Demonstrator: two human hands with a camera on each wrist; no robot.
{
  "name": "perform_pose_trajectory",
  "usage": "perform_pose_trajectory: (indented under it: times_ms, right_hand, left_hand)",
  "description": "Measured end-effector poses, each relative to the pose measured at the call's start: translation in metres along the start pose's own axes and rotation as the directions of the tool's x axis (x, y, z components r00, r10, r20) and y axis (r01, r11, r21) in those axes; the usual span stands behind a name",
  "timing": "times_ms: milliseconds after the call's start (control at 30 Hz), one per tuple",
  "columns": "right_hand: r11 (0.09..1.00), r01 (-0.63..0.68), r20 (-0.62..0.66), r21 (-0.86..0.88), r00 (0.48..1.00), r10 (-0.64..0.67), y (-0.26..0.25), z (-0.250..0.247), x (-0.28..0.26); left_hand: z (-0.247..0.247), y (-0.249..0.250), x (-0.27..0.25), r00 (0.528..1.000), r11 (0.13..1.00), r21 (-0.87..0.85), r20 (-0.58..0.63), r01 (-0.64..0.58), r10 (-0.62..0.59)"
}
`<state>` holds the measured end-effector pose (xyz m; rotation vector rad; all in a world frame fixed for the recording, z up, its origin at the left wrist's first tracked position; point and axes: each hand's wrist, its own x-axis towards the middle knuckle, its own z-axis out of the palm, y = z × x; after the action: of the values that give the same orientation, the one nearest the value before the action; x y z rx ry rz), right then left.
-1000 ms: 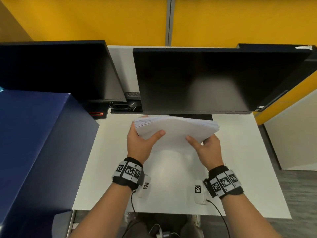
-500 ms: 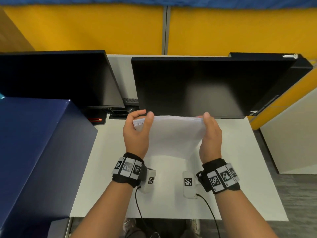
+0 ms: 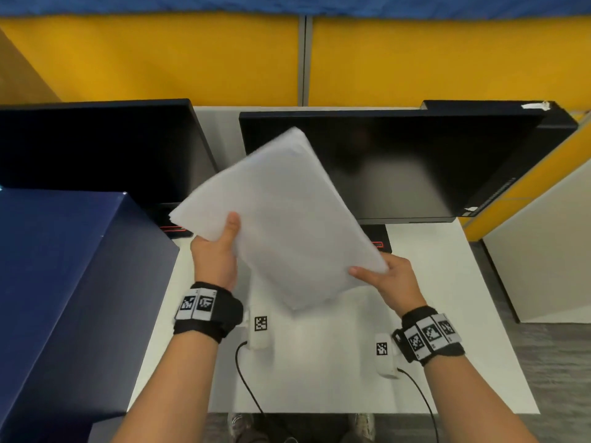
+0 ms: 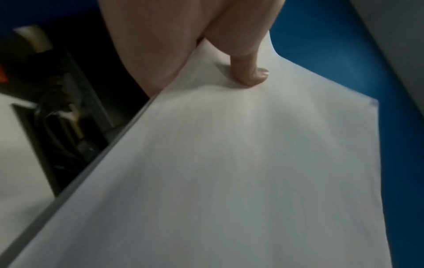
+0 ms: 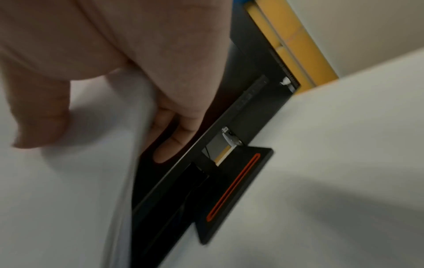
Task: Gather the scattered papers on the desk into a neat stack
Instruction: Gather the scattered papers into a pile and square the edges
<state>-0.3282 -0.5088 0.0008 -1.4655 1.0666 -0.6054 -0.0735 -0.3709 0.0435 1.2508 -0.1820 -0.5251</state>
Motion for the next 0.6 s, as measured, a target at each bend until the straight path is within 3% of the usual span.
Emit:
perform_pose_trajectory:
  times_ms: [67,133,200,233,367,500,600]
  right_hand:
    - [0.966,-0.025,-0.072,0.257,0.996,0.045,0.002,0.004,-0.003]
    - [0.777,-0.018,-0.058,0.629,0.996,0.07,0.003,0.011,-0.003]
    - [0.621,0.001,-0.042,0.784,0.998,0.051,0.004,0.016,-0.003]
    - [0.618,0.008,-0.028,0.786,0.999,0.023,0.003,0.018,-0.003]
    - [0.765,0.038,-0.035,0.644,0.999,-0.019,-0.001,0.019,-0.009]
    - [0.893,0.141,-0.107,0.428,0.989,-0.105,-0.001,-0.009,-0.012]
    - [0.957,0.174,-0.095,0.231,0.983,-0.156,0.0,-0.019,-0.012]
  left_hand:
    - [-0.003,-0.003,0.001,0.998,0.985,-0.168,0.032,0.05,-0.046]
    - [-0.006,-0.013,-0.001,0.996,0.972,-0.216,0.038,0.093,-0.086]
    - [-0.01,-0.024,-0.005,0.987,0.955,-0.252,0.058,0.159,-0.149]
    - [-0.013,-0.029,-0.006,0.981,0.944,-0.269,0.086,0.193,-0.176]
    - [-0.032,-0.038,-0.01,0.964,0.939,-0.253,0.185,0.232,-0.189]
    - [-0.075,-0.009,0.011,0.984,0.986,0.162,0.167,0.036,-0.064]
    - [-0.077,0.007,0.023,0.925,0.861,0.484,0.378,-0.154,-0.048]
